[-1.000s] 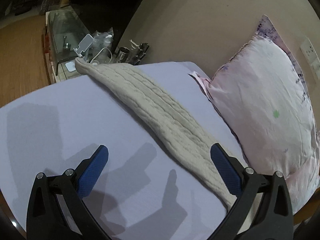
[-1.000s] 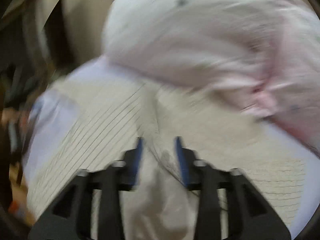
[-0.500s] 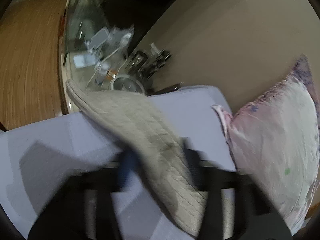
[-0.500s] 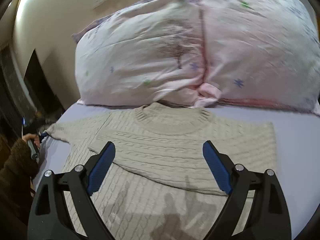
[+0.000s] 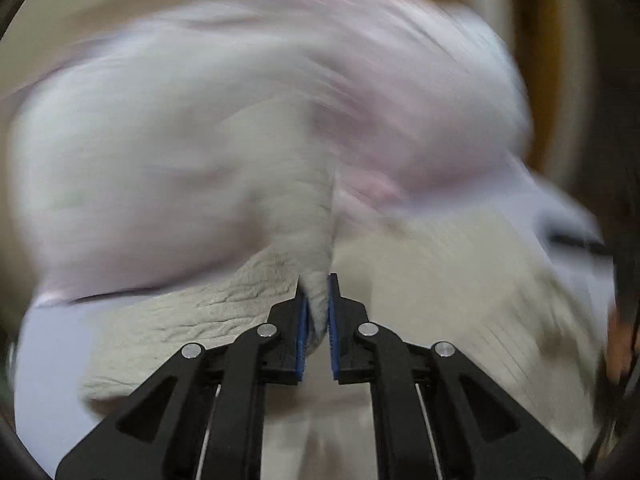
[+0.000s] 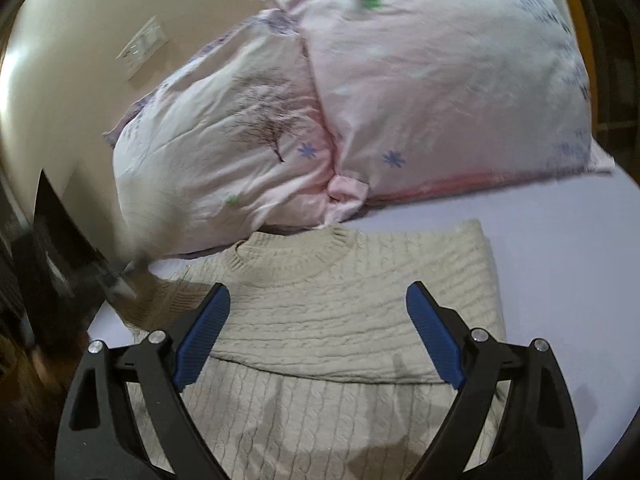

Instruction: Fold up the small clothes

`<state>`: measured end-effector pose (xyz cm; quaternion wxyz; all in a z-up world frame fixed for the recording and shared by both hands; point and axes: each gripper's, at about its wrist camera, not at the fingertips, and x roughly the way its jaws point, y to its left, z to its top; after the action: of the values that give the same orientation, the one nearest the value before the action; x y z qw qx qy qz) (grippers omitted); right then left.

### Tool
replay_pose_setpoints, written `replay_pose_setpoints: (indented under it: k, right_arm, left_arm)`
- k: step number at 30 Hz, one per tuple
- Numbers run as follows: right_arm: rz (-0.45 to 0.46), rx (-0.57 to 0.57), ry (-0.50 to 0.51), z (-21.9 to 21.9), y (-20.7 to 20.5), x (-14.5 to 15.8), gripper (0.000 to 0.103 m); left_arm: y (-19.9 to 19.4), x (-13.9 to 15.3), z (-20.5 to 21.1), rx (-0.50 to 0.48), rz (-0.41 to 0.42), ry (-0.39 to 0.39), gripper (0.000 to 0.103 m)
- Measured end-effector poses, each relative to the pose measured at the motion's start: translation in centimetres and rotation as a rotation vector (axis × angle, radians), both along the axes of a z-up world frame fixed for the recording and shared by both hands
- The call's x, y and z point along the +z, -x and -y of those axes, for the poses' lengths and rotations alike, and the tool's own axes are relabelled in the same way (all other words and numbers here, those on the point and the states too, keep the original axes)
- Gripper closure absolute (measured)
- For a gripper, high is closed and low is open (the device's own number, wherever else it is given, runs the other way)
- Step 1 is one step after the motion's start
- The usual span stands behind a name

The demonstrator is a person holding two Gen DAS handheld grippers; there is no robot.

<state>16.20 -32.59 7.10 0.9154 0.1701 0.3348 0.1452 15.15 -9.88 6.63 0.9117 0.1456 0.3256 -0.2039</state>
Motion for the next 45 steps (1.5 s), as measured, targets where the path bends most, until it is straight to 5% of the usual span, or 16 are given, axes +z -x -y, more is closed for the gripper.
replay_pose_setpoints:
  k: [2,4,7,10,14,15,16,19,23,26,27,28,31,36,43,45]
  right_arm:
    - [-0.042,-0.023,-0.046,1.4,-0.3,-0.6,0.013]
    - [-0.078,-0.034,-0.092,2.7,-0.5,-1.2,0.019]
    - [-0.141,-0.041,-0.119,4.0,-1.3,-2.2,0.041]
    - [-0.243,-0.030,-0.144,3.9,-2.8,-4.3,0.054]
    - [-0.334,0.027,-0.152,1.9,-4.1,-7.1,0.063]
    - [-0.332,0.036,-0.132,1.3,-4.2,-7.5,0.086]
    - [-0.313,0.032,-0.104,0.8,-4.1,-7.5,0.095]
    - [-0.271,-0.026,-0.114,1.4,-3.8,-7.2,0.096]
    - [-0.192,-0.186,-0.083,4.0,-3.0,-5.6,0.095]
    - [-0.224,-0.192,-0.051,4.5,-1.7,-5.0,0.070]
    - [-0.221,-0.184,-0.044,4.7,-0.5,-4.5,0.046]
    - [-0.205,-0.180,-0.040,5.0,0.8,-4.1,0.035]
    - [-0.176,-0.175,0.009,6.3,5.8,-3.2,0.035]
    - [-0.316,-0.136,-0.020,8.9,11.1,-6.3,0.062]
    - [-0.381,0.032,-0.289,9.2,18.0,-10.0,0.085]
    - [-0.400,0.074,-0.373,9.3,18.8,-10.9,0.095]
  left_arm:
    - [1.0,-3.0,4.0,-0.099,-0.049,-0.101,0.093]
    - [2.0,-3.4,4.2,-0.117,-0.043,-0.110,0.089]
    - [3.0,-1.0,-0.5,-0.026,-0.023,0.015,0.047]
    - [4.7,0.5,-6.0,0.082,-0.016,0.061,0.045]
    - [8.0,-0.7,-12.6,0.206,-0.152,0.140,0.042]
    - [9.0,-1.0,-14.0,0.237,-0.179,0.162,0.041]
    - [9.9,-1.2,-14.9,0.265,-0.200,0.184,0.041]
    - [12.7,-2.2,-18.0,0.322,-0.269,0.294,0.040]
    - [14.9,-3.8,-18.8,0.318,-0.302,0.333,0.039]
    - [16.0,-4.9,-18.7,0.303,-0.332,0.325,0.039]
    - [16.3,-5.1,-18.7,0.303,-0.335,0.318,0.039]
    - [16.7,-5.2,-18.8,0.301,-0.327,0.314,0.039]
    - [18.0,-5.4,-18.7,0.299,-0.304,0.302,0.039]
    - [19.9,-5.6,-18.0,0.280,-0.265,0.261,0.041]
    - [21.9,-5.8,-16.7,0.253,-0.239,0.200,0.091]
    - [21.9,-5.9,-16.8,0.238,-0.260,0.229,0.093]
